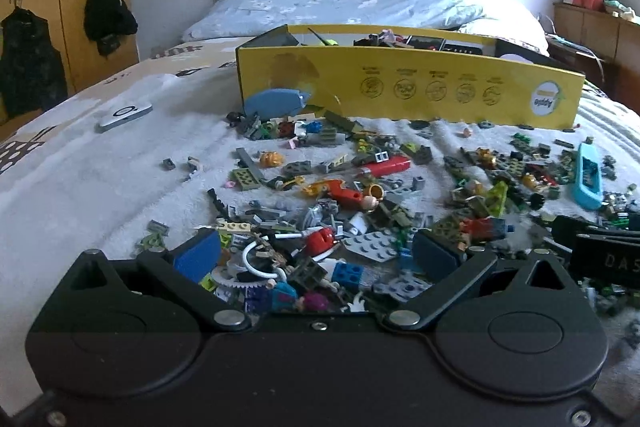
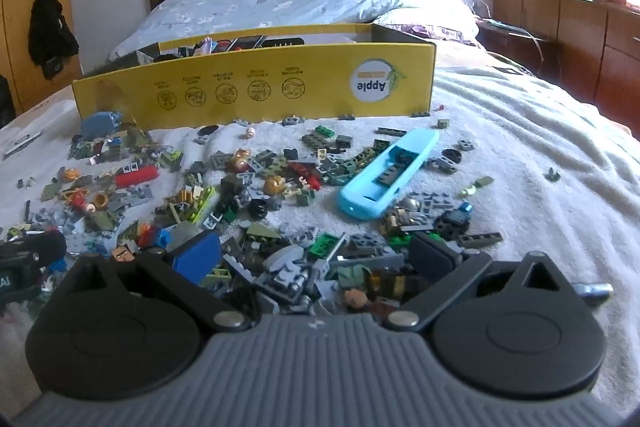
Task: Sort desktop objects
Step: 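Lower both open tools toward small bricks in the pile, then position both open tools around small bricks in the pile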
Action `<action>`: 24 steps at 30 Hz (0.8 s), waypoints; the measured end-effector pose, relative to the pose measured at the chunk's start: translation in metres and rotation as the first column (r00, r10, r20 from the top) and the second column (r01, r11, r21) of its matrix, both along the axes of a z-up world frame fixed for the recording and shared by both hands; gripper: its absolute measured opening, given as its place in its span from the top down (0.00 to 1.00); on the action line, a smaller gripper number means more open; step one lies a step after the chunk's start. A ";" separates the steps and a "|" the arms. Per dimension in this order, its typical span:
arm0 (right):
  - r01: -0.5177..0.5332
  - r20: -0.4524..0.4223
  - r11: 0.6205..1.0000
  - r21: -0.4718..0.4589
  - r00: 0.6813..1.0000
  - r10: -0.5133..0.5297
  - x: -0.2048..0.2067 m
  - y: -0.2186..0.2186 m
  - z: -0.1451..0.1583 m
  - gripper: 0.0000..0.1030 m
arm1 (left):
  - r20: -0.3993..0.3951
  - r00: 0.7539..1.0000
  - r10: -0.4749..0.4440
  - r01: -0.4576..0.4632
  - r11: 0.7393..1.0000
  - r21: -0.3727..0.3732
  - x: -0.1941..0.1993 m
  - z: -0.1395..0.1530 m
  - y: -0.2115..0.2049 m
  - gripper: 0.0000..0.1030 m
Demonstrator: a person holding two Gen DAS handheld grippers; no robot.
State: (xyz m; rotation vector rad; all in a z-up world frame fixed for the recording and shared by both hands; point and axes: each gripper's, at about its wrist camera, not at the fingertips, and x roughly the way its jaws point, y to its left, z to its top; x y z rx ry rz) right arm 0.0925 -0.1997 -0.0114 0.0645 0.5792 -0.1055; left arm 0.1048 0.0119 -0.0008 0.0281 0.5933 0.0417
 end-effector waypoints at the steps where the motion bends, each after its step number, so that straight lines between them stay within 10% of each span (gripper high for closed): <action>1: 0.000 -0.002 1.000 -0.004 1.000 0.000 0.002 0.001 -0.002 0.00 | 0.004 1.000 -0.001 0.001 1.000 0.002 0.001 -0.002 0.000 0.01; 24: 0.037 -0.008 0.999 -0.029 0.999 -0.037 0.008 0.005 -0.021 0.00 | 0.017 0.999 0.040 -0.040 0.999 0.003 0.013 -0.028 0.006 0.01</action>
